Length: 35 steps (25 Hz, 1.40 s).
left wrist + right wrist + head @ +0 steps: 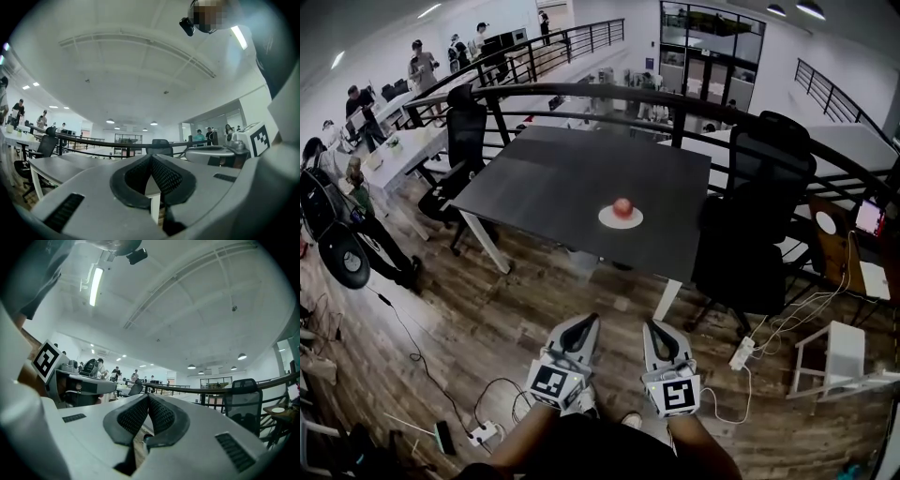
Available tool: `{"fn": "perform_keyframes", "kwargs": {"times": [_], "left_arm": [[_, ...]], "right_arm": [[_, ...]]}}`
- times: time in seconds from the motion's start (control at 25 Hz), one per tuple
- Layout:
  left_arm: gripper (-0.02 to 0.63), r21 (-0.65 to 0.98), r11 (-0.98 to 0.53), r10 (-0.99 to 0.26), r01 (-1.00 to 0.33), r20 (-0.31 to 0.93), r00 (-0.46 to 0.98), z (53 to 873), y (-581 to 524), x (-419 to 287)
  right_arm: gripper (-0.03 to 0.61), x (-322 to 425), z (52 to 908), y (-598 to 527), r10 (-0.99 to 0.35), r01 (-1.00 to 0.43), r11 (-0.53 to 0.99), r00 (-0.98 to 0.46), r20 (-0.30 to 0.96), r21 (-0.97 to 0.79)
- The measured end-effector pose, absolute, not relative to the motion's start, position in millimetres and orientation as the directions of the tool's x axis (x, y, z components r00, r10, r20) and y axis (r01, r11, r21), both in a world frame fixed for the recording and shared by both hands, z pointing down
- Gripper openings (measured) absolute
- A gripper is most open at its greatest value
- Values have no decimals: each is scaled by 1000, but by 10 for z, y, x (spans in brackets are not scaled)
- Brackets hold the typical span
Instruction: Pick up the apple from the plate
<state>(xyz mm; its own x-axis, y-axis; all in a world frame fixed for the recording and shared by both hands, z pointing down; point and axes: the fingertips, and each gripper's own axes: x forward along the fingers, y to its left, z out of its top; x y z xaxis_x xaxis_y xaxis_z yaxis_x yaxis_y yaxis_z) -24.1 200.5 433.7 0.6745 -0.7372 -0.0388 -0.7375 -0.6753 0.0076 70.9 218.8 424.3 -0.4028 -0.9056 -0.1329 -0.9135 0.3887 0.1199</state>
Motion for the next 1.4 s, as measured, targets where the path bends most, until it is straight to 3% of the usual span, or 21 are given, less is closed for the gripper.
{"fn": "perform_keyframes", "kwargs": {"times": [0.8,1.4], "left_arm": [[23,34,-740,-673,-672,-67,737,4433,873,-995],[23,69,-772,-635,-632,-23,772,4671,268,-871]], "right_arm": [[24,-168,4437,1056,-929,-919,354,-367,-46,173],[25,-4,4596,467,-950,-944,305,-311,-28,126]]}}
